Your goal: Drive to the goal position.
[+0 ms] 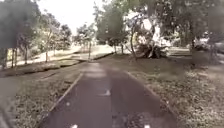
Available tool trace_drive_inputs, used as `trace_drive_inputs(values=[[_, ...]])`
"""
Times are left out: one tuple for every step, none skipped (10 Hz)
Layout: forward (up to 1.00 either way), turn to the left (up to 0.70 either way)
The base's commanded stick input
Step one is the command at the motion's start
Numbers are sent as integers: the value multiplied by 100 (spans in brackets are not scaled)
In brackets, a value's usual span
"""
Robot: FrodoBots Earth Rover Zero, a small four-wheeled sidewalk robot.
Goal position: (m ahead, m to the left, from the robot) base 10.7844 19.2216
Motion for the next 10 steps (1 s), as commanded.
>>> trace_drive_inputs(values=[[100,0],[100,0],[100,0],[100,0],[100,0],[100,0],[100,17],[100,38],[100,21],[100,-8]])
